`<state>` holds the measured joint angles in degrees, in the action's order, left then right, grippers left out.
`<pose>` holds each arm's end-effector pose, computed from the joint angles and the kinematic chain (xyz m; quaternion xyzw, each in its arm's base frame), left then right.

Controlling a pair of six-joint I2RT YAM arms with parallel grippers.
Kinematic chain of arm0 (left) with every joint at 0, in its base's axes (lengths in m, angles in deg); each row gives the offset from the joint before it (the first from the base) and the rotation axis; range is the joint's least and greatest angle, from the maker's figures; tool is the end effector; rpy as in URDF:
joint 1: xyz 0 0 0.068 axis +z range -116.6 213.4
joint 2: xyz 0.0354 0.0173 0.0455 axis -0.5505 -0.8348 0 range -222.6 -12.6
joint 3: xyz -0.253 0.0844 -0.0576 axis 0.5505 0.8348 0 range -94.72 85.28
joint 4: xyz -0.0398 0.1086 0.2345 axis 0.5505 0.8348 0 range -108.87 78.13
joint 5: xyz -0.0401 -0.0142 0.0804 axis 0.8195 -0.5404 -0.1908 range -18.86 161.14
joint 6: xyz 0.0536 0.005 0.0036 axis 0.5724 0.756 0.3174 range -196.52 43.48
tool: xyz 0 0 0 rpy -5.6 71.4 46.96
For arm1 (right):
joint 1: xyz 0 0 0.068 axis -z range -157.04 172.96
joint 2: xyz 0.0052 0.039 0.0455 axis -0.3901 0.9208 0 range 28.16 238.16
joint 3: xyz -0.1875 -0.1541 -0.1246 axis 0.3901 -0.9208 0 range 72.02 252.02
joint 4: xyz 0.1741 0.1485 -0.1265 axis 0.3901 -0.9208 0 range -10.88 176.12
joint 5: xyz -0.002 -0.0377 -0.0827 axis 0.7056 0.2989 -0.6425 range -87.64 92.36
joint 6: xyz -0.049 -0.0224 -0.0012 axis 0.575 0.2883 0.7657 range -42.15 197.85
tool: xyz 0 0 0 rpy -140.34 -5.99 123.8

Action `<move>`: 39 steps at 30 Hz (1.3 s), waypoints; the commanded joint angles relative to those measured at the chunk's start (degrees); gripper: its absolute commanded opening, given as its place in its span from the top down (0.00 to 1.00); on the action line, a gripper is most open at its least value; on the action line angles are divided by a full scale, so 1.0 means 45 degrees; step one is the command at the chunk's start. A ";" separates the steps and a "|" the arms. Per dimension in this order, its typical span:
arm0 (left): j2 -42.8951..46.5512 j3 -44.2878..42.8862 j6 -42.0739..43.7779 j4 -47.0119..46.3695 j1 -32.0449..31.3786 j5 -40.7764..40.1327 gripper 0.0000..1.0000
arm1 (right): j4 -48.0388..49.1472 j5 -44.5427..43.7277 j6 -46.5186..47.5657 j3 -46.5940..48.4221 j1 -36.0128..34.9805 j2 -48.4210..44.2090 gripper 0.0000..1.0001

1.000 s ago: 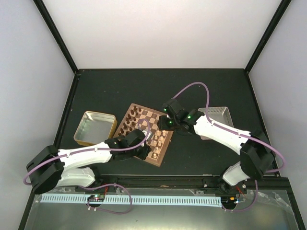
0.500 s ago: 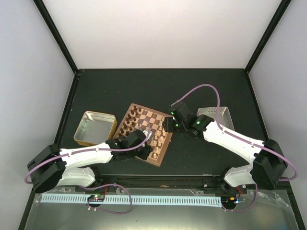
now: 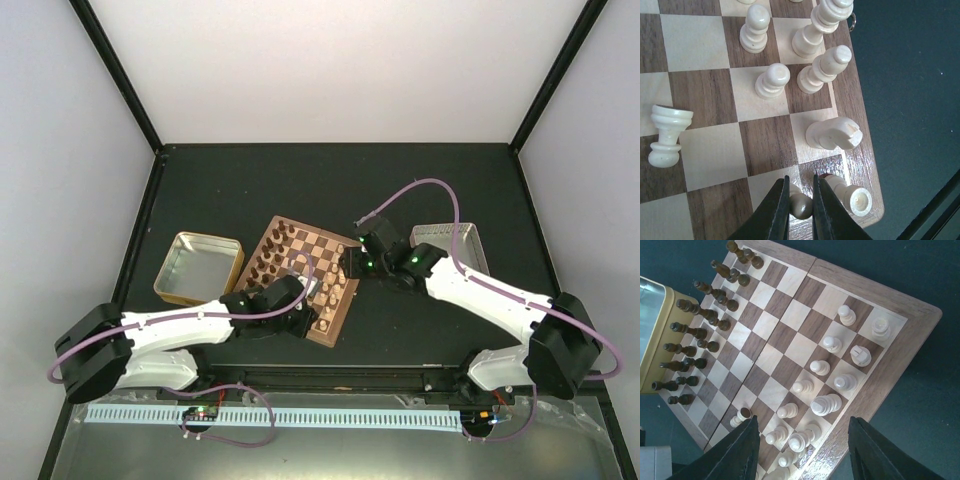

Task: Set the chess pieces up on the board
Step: Place the chess piece on the chessboard, then pick up the chess piece from the chessboard.

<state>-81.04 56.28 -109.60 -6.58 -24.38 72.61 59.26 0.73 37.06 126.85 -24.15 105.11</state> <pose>0.1155 -0.1852 0.1636 0.2061 0.9219 -0.2420 0.2213 0.1926 0.2058 0.2513 -0.0466 0.9354 0.2336 0.2615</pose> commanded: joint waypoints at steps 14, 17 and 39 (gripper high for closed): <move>0.2121 -0.0168 -0.1165 0.2805 -0.0081 -0.2825 0.42 | 0.0775 0.0424 -0.0367 -0.0597 0.0066 -0.0898 0.51; 0.2978 -0.0083 -0.1106 0.2404 -0.0018 -0.3284 0.41 | 0.0810 0.0344 -0.0475 -0.0780 0.0076 -0.1293 0.51; -0.2406 -0.2641 0.1107 0.2268 0.1751 -0.1963 0.63 | 0.1426 0.0671 -0.0582 -0.1635 0.0064 -0.2077 0.52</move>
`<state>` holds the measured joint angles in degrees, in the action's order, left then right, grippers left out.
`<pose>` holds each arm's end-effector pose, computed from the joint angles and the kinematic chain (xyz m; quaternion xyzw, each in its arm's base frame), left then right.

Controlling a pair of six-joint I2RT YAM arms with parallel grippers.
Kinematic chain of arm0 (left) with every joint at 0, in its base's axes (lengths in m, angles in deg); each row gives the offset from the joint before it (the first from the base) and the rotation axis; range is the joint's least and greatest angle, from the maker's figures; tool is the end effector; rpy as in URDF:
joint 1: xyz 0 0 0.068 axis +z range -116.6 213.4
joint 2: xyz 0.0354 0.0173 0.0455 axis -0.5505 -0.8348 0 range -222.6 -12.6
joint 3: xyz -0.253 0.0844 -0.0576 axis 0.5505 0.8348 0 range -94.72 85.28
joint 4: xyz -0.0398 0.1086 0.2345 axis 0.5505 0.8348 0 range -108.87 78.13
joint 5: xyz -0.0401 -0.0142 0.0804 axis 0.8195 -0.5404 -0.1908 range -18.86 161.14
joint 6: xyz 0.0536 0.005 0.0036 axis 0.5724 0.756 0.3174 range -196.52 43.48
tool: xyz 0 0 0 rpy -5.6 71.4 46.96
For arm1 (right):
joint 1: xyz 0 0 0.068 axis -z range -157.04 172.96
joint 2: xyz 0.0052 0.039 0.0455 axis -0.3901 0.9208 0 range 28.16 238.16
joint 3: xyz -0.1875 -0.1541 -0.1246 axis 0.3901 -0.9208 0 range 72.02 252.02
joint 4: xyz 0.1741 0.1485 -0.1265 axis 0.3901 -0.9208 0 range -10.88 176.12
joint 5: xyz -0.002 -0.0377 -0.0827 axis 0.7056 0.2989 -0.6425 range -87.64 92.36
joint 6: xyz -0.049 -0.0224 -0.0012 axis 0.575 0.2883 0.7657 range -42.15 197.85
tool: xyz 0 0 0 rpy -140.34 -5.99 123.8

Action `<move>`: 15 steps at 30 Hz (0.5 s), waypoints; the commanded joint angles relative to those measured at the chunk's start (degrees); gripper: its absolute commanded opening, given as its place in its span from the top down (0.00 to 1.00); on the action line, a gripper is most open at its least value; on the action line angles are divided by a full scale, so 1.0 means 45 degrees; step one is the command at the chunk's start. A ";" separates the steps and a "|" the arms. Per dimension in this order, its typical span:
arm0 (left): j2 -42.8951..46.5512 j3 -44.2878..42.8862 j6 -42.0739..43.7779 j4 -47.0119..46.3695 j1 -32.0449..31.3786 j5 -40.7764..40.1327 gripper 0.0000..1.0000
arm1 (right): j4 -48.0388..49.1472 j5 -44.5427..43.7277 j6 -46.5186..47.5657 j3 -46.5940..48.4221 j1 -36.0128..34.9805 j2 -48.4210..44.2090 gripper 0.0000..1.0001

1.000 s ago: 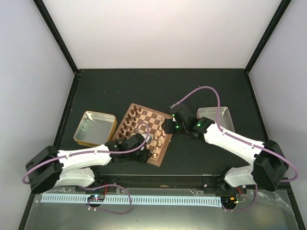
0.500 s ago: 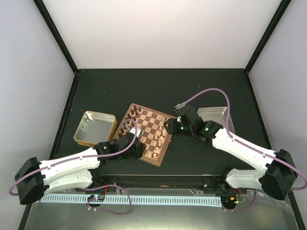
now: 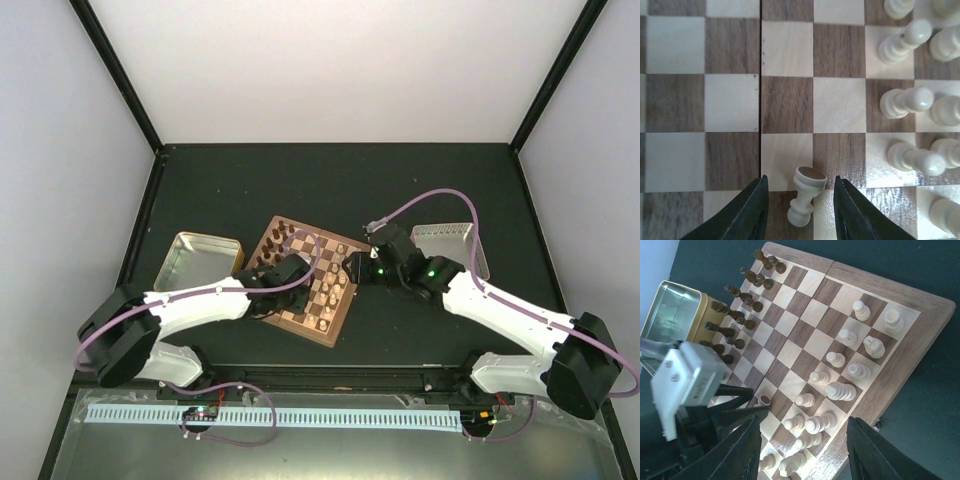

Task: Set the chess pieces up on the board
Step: Pick up the chess piece from the chessboard.

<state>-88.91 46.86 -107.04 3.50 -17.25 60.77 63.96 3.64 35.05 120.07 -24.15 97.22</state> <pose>0.1582 -0.1830 0.1722 0.1454 0.9518 -0.1000 0.2508 0.1735 0.1879 0.2533 -0.0389 0.9168 0.2880 0.2739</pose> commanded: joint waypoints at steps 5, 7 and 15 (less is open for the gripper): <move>-0.1183 -0.0626 0.0684 -0.0029 0.0230 0.0899 0.70 | 0.0401 -0.0020 -0.0131 -0.0174 0.0077 -0.0383 0.53; -0.1303 -0.0662 0.0694 -0.0012 0.0291 0.0880 0.72 | 0.0410 -0.0015 -0.0153 -0.0212 0.0079 -0.0379 0.53; -0.1753 -0.0868 0.0902 0.0007 0.0468 0.0876 0.77 | 0.0489 0.0107 -0.0191 -0.0441 0.0065 -0.0521 0.53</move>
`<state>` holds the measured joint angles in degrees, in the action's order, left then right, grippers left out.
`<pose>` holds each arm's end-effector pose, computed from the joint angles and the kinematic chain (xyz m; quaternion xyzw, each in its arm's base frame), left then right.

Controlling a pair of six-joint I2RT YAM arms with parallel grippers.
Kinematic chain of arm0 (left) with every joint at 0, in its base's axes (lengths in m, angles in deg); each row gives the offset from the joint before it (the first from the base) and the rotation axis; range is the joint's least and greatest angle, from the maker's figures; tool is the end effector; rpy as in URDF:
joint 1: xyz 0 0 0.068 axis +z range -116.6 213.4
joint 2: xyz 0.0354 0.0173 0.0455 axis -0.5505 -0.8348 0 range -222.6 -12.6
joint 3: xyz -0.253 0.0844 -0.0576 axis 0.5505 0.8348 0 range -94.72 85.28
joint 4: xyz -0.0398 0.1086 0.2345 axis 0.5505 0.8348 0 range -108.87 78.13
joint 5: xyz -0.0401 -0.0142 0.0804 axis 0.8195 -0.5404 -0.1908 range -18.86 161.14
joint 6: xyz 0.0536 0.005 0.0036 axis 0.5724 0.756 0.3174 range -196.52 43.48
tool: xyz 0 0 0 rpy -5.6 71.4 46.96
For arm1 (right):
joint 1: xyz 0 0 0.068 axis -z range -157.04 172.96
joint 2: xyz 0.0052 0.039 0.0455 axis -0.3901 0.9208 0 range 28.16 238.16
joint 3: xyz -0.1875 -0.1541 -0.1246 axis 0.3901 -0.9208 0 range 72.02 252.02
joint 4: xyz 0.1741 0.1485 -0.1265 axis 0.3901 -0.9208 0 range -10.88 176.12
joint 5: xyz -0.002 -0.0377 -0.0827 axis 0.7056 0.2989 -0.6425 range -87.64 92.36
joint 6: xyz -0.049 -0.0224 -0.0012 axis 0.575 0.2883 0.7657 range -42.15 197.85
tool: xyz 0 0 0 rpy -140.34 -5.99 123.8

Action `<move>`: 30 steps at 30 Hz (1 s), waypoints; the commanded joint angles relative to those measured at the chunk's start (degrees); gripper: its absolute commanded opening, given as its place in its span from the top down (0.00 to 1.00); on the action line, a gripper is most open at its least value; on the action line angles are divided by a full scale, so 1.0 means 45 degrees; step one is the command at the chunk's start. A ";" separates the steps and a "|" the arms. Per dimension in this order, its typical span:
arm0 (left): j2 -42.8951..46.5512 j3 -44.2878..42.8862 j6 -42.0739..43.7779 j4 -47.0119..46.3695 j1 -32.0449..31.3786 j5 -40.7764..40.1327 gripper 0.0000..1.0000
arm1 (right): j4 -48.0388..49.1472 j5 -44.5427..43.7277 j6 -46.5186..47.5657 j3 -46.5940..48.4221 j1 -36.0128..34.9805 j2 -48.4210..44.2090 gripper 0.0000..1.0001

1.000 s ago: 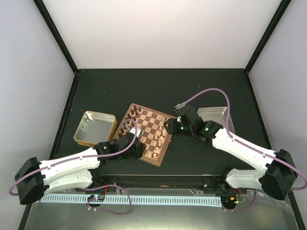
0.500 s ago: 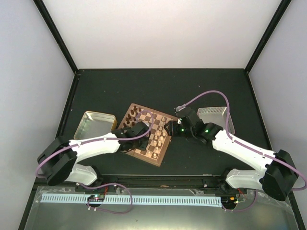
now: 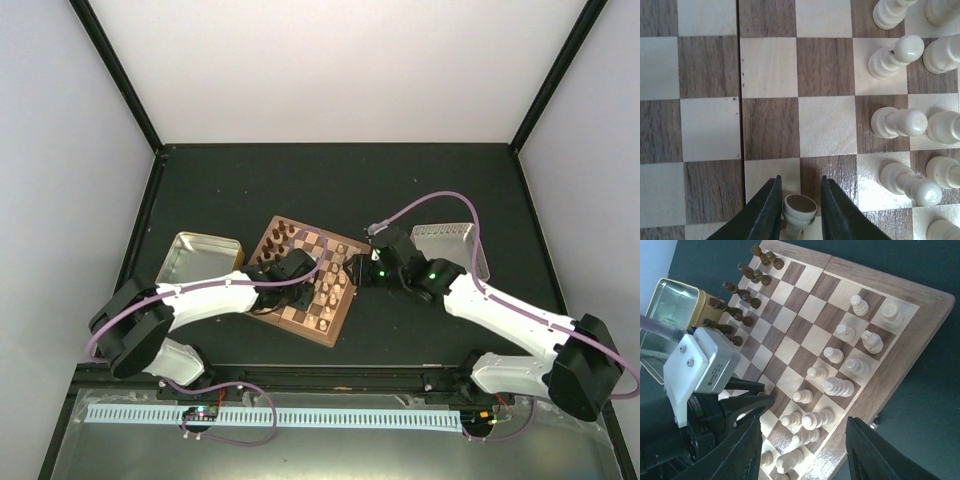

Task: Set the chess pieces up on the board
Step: Pick up the chess piece from the chessboard, then place the chess piece on the chessboard.

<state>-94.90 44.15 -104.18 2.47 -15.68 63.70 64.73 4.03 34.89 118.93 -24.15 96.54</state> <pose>0.1731 -0.1928 0.1620 0.1650 0.9553 -0.0978 0.2249 0.1714 0.1860 0.2506 -0.0390 0.9157 0.2924 0.2731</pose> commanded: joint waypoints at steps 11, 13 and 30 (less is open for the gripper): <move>0.1252 -0.0230 -0.0547 0.0349 0.0125 0.0243 0.98 | 0.1043 0.0501 0.0890 -0.0280 -0.0607 -0.0480 0.52; 0.2244 -0.0251 -0.1231 0.0127 0.0179 0.0505 0.98 | 0.1624 0.0211 0.1267 -0.0356 -0.1195 -0.0520 0.51; 1.0036 0.0591 -1.0944 -0.2419 0.1437 0.1557 0.98 | 0.8419 -0.4459 0.5979 -0.1158 -0.4510 -0.0909 0.40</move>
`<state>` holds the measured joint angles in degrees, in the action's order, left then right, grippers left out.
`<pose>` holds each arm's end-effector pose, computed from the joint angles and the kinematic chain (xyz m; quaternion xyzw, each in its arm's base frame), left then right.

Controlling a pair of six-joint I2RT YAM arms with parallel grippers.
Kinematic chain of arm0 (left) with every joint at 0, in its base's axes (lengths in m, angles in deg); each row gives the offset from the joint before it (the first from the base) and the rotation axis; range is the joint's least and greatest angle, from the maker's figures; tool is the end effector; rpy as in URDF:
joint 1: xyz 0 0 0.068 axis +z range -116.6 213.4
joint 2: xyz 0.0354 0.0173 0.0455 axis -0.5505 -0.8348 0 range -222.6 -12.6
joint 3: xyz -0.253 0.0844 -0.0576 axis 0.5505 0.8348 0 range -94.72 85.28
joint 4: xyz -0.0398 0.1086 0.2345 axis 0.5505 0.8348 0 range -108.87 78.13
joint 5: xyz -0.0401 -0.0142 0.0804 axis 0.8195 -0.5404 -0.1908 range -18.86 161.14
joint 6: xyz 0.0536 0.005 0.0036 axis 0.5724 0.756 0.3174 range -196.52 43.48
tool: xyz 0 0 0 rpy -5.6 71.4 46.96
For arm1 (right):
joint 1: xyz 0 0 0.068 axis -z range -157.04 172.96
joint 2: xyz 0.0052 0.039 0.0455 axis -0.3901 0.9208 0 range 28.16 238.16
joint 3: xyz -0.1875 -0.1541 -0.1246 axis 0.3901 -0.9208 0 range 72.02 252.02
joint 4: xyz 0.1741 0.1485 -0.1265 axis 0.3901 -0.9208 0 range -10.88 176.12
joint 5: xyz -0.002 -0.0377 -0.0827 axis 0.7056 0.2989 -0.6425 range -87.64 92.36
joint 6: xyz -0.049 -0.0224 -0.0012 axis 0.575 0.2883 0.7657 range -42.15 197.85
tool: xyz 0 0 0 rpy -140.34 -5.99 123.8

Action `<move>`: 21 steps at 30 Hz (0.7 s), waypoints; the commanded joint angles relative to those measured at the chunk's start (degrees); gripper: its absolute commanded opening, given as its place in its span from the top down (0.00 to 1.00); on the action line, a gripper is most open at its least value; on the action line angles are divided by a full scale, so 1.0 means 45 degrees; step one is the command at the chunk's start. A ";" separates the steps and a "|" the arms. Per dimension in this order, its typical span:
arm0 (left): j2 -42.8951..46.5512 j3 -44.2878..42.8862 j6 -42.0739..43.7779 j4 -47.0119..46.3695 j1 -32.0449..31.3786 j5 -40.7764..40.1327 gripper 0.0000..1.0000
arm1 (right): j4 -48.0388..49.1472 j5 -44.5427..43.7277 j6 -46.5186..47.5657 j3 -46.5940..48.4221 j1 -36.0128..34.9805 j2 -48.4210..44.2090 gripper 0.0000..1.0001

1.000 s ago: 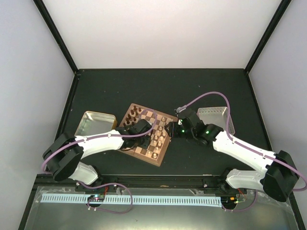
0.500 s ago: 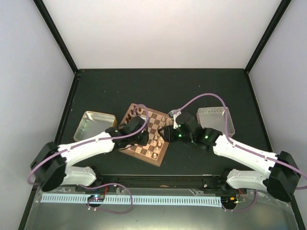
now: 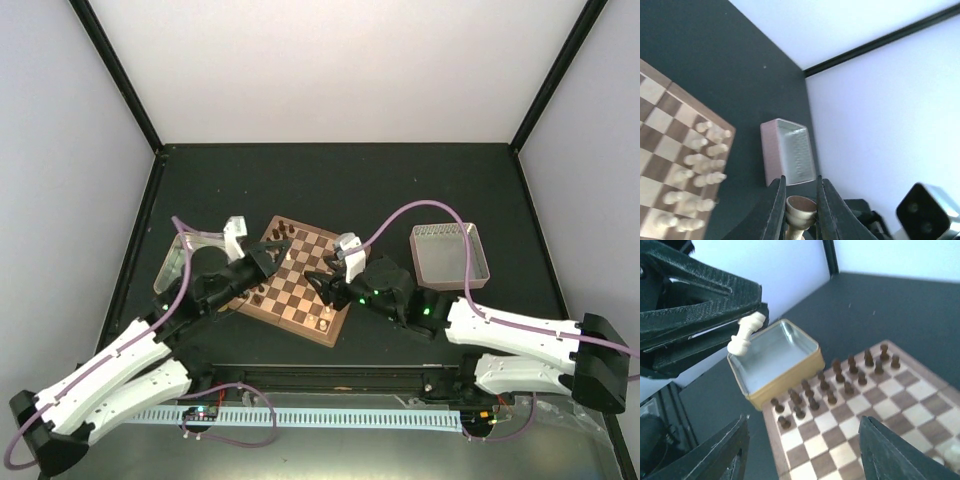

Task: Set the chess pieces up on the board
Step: Place the chess piece on the chessboard.

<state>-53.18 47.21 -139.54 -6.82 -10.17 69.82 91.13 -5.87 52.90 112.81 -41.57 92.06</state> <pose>0.1258 -0.1187 0.3069 -0.1406 0.7784 -0.4850 0.3729 0.1149 0.2294 0.2757 -0.2337 0.7740 0.3709 0.4568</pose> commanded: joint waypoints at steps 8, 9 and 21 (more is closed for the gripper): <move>0.1384 -0.0383 -0.5351 -0.0383 0.0417 0.0265 0.98 | 0.6225 -0.3709 0.4670 0.0357 -0.1812 0.0909 0.41; 0.1335 -0.0415 -0.5472 -0.0502 0.0446 0.0417 0.98 | 0.6465 -0.3729 0.4905 0.0471 -0.1922 0.1075 0.41; 0.1096 -0.0516 -0.6467 -0.0985 0.0512 0.1900 0.98 | 0.7881 -0.4346 0.4753 0.1232 -0.2104 0.2848 0.68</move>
<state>-48.37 47.10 -165.86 -8.94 -8.29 74.47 120.59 -21.34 74.39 116.84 -50.80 102.77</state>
